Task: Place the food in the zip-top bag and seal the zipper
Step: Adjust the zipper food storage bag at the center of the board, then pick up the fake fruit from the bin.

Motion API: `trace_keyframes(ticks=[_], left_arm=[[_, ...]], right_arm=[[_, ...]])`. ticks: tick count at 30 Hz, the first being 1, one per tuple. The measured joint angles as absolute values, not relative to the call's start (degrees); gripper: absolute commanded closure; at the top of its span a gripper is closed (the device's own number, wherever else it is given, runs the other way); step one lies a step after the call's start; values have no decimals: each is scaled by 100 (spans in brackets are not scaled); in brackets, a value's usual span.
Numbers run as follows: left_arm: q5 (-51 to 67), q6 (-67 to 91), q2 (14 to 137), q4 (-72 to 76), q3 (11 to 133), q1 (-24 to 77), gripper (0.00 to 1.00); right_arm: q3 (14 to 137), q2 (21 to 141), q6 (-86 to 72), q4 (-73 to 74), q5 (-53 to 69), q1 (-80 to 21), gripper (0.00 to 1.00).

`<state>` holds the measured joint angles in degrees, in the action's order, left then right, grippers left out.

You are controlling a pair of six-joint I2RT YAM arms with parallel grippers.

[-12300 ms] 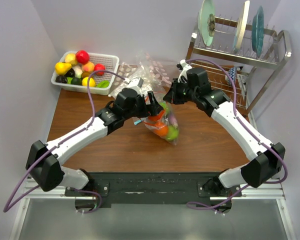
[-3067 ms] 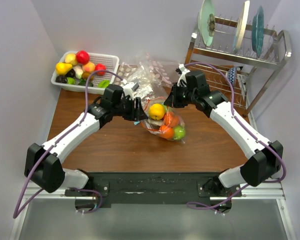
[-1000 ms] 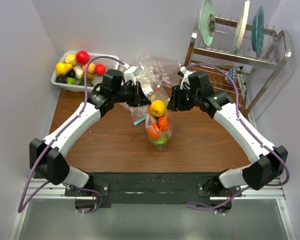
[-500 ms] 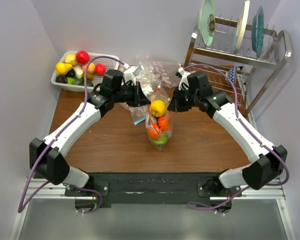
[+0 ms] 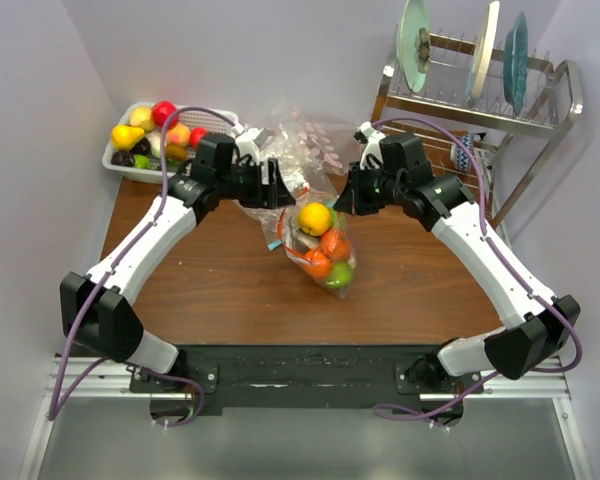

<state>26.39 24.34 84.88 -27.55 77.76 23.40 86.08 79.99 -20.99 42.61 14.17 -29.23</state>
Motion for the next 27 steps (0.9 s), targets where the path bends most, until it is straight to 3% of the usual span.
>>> trace_keyframes(ticks=[9,14,18,27], left_arm=[[2167,2005,8709,-3846,9325,1004,0],[996,1796,9470,-4322,10562,749,0],[266,1645,10541,-4735,11518,554,10],[-163,1533,12582,-4969,12510,58,13]], right_arm=[[8549,8051,-2161,4219,1424,-2923,100],[8379,8055,-2165,4086,1452,-2923,100],[8311,8060,-2167,4012,1470,-2923,100],[8289,8060,-2165,3938,1516,-2923,100]])
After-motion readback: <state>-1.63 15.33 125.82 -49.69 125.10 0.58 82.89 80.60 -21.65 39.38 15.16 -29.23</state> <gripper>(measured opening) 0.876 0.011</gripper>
